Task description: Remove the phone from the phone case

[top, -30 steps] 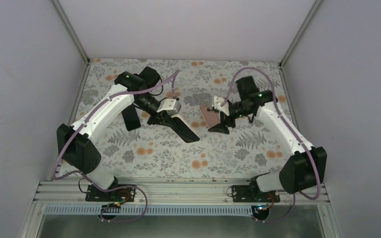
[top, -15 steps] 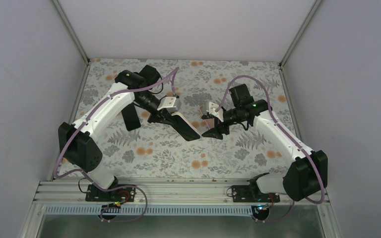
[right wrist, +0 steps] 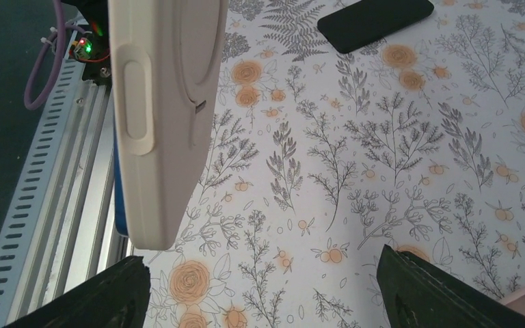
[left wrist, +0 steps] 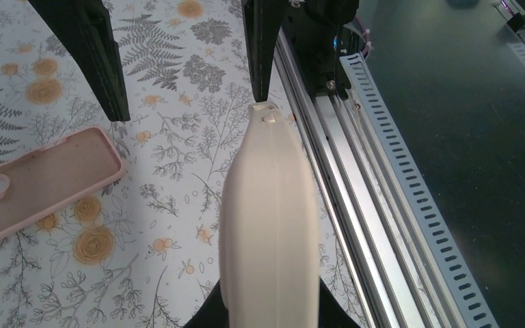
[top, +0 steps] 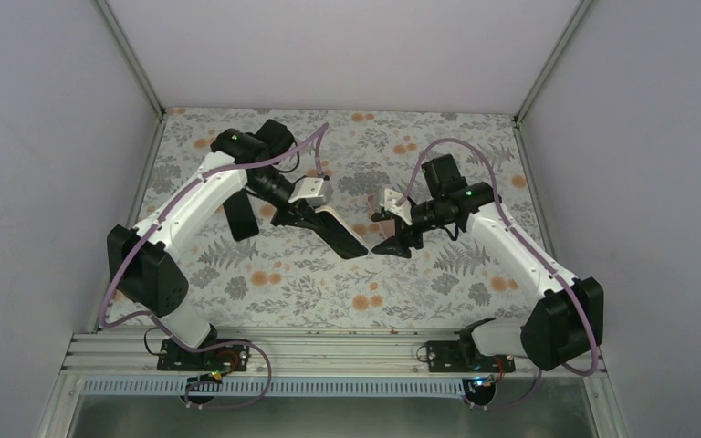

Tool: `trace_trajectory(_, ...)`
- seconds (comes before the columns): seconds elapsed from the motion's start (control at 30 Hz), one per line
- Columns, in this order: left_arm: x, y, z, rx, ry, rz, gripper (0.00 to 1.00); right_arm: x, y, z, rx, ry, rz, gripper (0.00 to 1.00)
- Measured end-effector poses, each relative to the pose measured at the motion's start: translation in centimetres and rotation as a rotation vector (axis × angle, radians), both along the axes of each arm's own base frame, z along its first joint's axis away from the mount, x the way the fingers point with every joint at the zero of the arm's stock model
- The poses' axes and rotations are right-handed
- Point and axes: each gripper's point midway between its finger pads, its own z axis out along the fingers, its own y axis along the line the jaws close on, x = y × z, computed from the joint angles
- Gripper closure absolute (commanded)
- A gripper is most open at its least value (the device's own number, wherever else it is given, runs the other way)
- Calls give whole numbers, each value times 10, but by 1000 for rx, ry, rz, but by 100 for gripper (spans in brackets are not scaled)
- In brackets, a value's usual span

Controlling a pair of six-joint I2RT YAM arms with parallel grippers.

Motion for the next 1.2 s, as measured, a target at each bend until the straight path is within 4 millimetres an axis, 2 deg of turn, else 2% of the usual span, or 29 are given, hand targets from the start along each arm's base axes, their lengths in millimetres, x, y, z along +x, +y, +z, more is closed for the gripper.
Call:
trace_trajectory(0.6,6,-3,-4,7,13,4,98,-9,11,9,16,-5,38,14)
trace_trajectory(0.87,8,-1,-5,11,6,9,98,4,13,10,23,-47,2,16)
trace_trajectory(1.2,14,0,-5,12,-26,19,98,15,11,9,22,-71,-27,24)
